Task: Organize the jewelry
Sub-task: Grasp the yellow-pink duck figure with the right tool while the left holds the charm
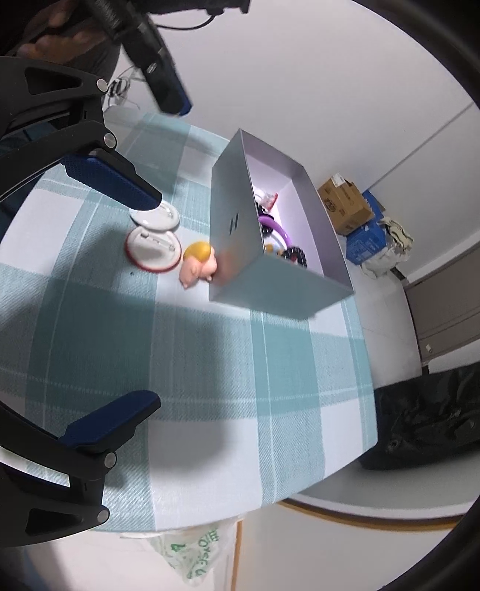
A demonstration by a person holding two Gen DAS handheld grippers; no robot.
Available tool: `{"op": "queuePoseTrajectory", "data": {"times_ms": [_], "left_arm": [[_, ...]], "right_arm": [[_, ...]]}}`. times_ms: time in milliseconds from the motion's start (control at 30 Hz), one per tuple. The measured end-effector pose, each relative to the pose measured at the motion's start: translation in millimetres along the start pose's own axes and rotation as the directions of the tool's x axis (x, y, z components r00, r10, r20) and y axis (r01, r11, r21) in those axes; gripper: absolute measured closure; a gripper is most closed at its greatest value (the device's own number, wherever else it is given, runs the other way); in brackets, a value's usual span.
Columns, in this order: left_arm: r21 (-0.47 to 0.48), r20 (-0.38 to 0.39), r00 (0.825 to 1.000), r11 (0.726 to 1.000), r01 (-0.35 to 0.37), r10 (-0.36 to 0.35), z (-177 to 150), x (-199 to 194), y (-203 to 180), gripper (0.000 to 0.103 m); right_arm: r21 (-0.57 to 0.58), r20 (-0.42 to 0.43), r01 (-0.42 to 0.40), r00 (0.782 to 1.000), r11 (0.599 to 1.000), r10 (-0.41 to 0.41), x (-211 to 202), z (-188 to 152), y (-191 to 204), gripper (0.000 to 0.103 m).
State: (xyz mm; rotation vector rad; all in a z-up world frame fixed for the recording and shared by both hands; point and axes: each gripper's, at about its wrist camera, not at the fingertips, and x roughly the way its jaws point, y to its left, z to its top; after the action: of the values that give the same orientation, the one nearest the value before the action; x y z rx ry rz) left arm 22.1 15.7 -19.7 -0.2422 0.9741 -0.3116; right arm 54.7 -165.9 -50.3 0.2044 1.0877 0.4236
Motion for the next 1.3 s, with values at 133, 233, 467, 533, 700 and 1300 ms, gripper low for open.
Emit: {"op": "queuePoseTrajectory", "data": {"times_ms": [133,233,467,533,700,1300], "left_arm": [[-0.030,0.064,0.998,0.999,-0.017,0.019,5,-11,10,0.091],[-0.074,0.086,0.996,0.997,0.000,0.006,10,-18,24,0.091],[-0.162,0.089,0.996,0.986,0.041,-0.026,17,-18,44,0.091],[-0.162,0.097,0.995,0.986,0.049,-0.033,18,-20,45,0.091],[-0.172,0.113,0.993,0.983,0.065,-0.046,19,-25,49,0.091],[-0.182,0.117,0.991,0.979,0.087,-0.066,16,-28,52,0.091]], "right_arm": [[-0.006,0.006,0.024,1.000,1.000,-0.024,7,2,3,0.017],[-0.010,-0.003,0.034,0.999,0.999,-0.034,10,6,7,0.028],[-0.064,0.013,0.118,0.993,0.991,-0.118,17,13,20,0.038],[-0.066,0.016,0.133,0.991,0.989,-0.132,20,14,24,0.040],[-0.120,0.022,0.169,0.986,0.978,-0.168,27,17,38,0.050],[-0.179,-0.004,0.191,0.981,0.965,-0.195,38,13,52,0.074]]}}
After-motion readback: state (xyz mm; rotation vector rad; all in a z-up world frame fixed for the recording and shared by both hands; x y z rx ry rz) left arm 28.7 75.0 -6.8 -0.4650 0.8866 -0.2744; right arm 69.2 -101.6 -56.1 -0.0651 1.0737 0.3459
